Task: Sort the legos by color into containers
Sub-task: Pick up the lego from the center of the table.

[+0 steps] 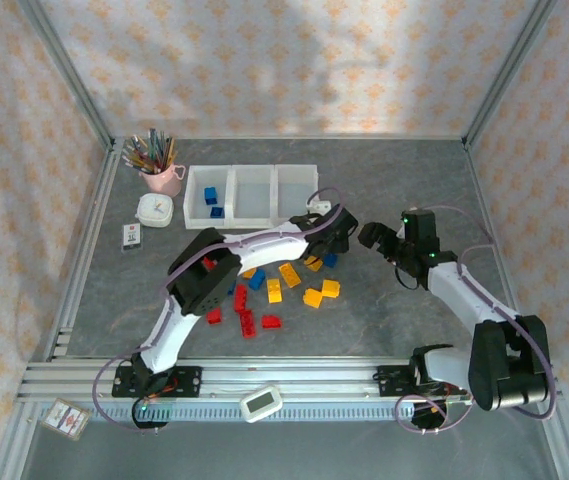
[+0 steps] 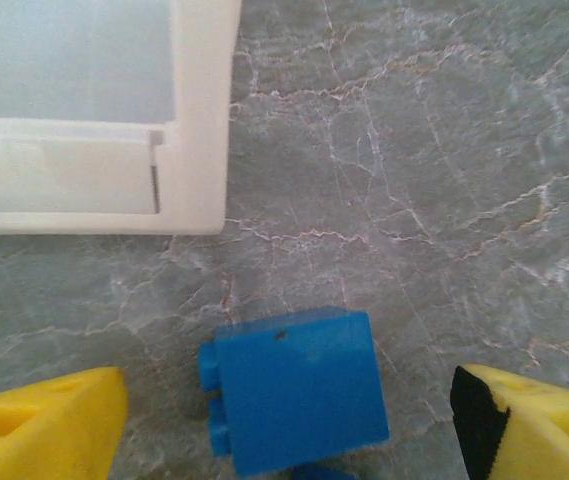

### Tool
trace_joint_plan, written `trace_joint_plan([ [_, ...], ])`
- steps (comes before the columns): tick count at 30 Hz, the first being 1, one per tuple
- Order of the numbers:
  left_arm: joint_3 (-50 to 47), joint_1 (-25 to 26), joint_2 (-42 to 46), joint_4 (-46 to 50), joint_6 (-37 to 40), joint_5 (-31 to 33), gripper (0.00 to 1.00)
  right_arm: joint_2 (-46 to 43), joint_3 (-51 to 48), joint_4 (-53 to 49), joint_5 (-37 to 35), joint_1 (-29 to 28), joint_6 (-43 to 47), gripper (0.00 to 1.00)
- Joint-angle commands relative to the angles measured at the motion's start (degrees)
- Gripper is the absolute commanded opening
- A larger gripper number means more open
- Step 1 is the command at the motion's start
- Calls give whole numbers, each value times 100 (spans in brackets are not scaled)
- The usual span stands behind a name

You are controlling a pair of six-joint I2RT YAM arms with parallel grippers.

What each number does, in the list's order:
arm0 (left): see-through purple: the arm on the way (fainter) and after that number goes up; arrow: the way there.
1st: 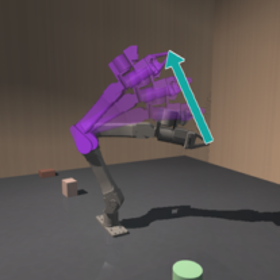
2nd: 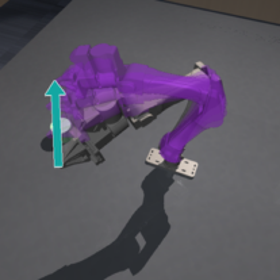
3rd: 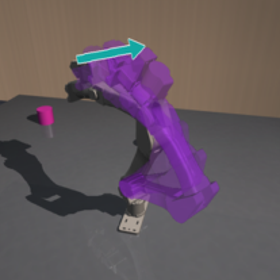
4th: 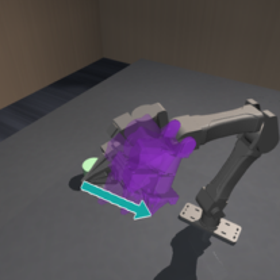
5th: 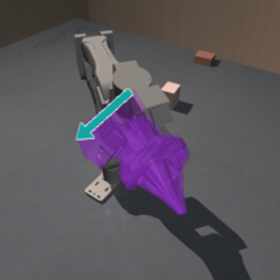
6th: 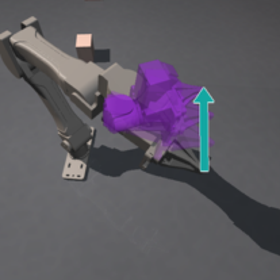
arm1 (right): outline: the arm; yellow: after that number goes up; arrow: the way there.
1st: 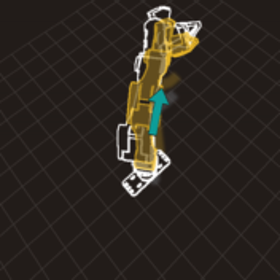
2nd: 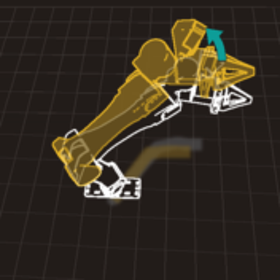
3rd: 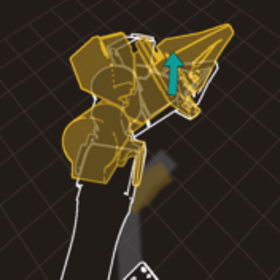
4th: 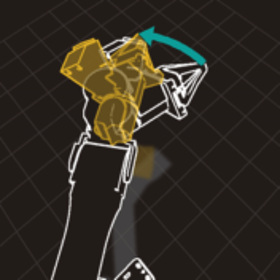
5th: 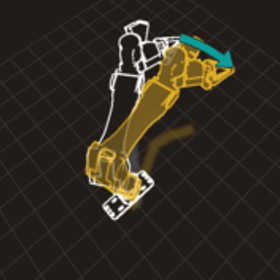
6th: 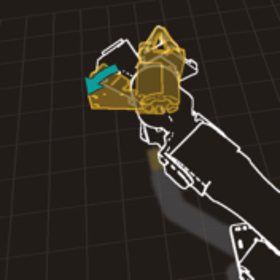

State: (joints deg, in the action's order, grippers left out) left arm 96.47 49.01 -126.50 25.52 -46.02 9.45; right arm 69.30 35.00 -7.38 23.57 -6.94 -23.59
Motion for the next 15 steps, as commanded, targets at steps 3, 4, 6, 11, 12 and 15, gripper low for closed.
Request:
trace_joint_plan([
  [3,452,-52,-339,354,93,207,84,158,-78,259,119,75,52,100],
  [4,507,-72,-394,392,93,245,83,178,-78,270,134,70,56,100],
  [6,538,-94,-448,352,105,275,80,214,-98,330,190,72,48,100],
  [11,608,-169,-586,292,143,230,71,278,-134,489,393,72,137,100],
  [12,604,-177,-604,295,146,254,70,277,-134,487,381,70,145,100],
  [15,596,-194,-614,245,145,218,64,277,-134,483,393,72,197,100],
])
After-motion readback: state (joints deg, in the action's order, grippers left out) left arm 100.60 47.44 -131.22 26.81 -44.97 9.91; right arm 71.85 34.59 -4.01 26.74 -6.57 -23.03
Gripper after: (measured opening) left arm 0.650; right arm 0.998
